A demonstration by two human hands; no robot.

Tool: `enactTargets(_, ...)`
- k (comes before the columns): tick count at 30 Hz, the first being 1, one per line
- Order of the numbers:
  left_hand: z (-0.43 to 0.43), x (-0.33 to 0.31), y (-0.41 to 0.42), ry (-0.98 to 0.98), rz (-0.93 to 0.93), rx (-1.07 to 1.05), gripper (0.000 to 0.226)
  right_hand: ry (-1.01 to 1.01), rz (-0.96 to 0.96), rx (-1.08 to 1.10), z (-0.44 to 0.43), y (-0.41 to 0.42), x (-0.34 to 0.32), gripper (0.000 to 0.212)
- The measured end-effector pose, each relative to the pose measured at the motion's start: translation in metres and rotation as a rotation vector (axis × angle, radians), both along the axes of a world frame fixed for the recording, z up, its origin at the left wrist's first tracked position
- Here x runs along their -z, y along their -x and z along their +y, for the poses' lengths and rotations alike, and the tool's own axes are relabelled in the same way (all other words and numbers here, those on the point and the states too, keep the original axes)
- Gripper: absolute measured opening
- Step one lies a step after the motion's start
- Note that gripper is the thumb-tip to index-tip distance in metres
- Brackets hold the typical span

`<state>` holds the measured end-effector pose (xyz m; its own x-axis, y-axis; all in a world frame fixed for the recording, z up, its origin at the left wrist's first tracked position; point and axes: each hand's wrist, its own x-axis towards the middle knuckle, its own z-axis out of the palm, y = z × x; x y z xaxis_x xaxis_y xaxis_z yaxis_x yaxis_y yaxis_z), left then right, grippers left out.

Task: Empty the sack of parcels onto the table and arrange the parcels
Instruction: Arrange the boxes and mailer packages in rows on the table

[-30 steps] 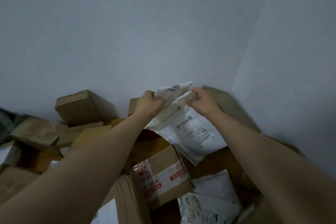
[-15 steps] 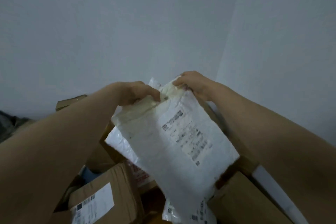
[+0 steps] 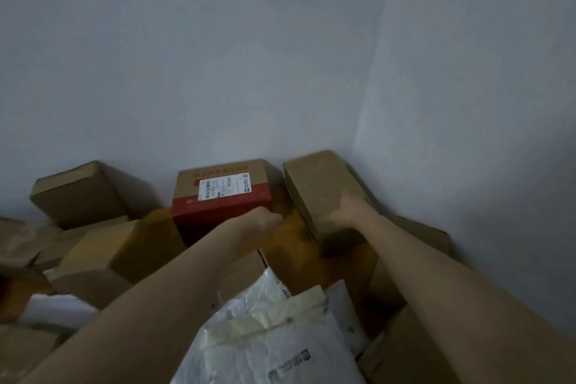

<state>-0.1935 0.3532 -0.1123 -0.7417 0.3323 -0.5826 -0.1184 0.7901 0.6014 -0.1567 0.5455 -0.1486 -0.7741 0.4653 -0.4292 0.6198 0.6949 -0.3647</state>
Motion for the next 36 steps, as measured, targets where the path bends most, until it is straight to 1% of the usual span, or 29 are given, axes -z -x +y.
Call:
enactTargets(2, 0.021, 0.018, 0.010, -0.051, -0.040, -0.052, 0.024, -0.071, -0.096, -0.010, -0.001, 0.009, 0.017, 0.107)
enactTargets(4, 0.037, 0.029, 0.015, -0.119, -0.092, -0.148, 0.027, -0.143, -0.150, -0.045, -0.005, 0.016, 0.023, 0.122)
enactTargets(5, 0.047, 0.037, 0.019, -0.150, -0.117, -0.193, 0.034, -0.178, -0.159, -0.051, -0.002, 0.024, 0.032, 0.127)
enactTargets(7, 0.062, 0.049, 0.026, -0.199, -0.169, -0.275, 0.050, -0.246, -0.161, -0.052, 0.006, 0.036, 0.038, 0.130)
enactTargets(9, 0.075, 0.064, 0.033, -0.243, -0.220, -0.358, 0.061, -0.264, -0.144, -0.011, 0.021, 0.048, 0.040, 0.131)
enactTargets(12, 0.091, 0.081, 0.044, -0.310, -0.258, -0.443, 0.061, -0.222, -0.121, 0.135, 0.044, 0.065, 0.046, 0.135)
enactTargets(14, 0.100, 0.086, 0.049, -0.352, -0.194, -0.453, 0.051, -0.169, -0.092, 0.244, 0.058, 0.073, 0.054, 0.126)
enactTargets(16, 0.106, 0.090, 0.052, -0.381, -0.132, -0.412, 0.042, -0.072, -0.059, 0.318, 0.068, 0.076, 0.060, 0.108)
enactTargets(18, 0.111, 0.090, 0.052, -0.416, -0.154, -0.409, 0.041, 0.003, -0.012, 0.316, 0.071, 0.074, 0.063, 0.082)
enactTargets(20, 0.112, 0.090, 0.051, -0.429, -0.181, -0.462, 0.044, -0.018, 0.066, 0.274, 0.070, 0.071, 0.060, 0.057)
enactTargets(21, 0.112, 0.089, 0.050, -0.435, -0.192, -0.491, 0.047, -0.034, 0.109, 0.264, 0.069, 0.070, 0.055, 0.049)
enactTargets(22, 0.112, 0.087, 0.048, -0.445, -0.212, -0.512, 0.051, -0.040, 0.150, 0.262, 0.067, 0.069, 0.046, 0.046)
enactTargets(24, 0.110, 0.080, 0.044, -0.476, -0.269, -0.528, 0.065, -0.034, 0.236, 0.257, 0.065, 0.070, 0.024, 0.048)
enactTargets(26, 0.110, 0.069, 0.037, -0.541, -0.362, -0.514, 0.077, 0.004, 0.316, 0.222, 0.059, 0.073, 0.002, 0.048)
enactTargets(27, 0.111, 0.062, 0.034, -0.580, -0.403, -0.488, 0.079, 0.022, 0.351, 0.189, 0.053, 0.074, -0.006, 0.047)
enactTargets(28, 0.113, 0.054, 0.030, -0.618, -0.437, -0.461, 0.080, 0.042, 0.356, 0.147, 0.045, 0.073, -0.011, 0.047)
enactTargets(30, 0.114, 0.042, 0.024, -0.643, -0.442, -0.426, 0.078, 0.076, 0.283, 0.061, 0.026, 0.068, -0.007, 0.045)
enactTargets(31, 0.113, 0.040, 0.024, -0.620, -0.404, -0.425, 0.075, 0.073, 0.268, 0.026, 0.018, 0.062, -0.002, 0.039)
enactTargets(32, 0.112, 0.039, 0.025, -0.587, -0.358, -0.441, 0.071, 0.066, 0.299, 0.021, 0.014, 0.057, 0.004, 0.035)
enactTargets(34, 0.108, 0.045, 0.032, -0.443, -0.204, -0.428, 0.063, 0.013, 0.452, 0.089, 0.018, 0.051, 0.009, 0.032)
enactTargets(35, 0.105, 0.051, 0.036, -0.396, -0.135, -0.416, 0.058, 0.008, 0.521, 0.155, 0.026, 0.051, 0.011, 0.023)
enactTargets(36, 0.102, 0.056, 0.038, -0.358, -0.083, -0.413, 0.055, 0.013, 0.545, 0.202, 0.034, 0.051, 0.012, 0.016)
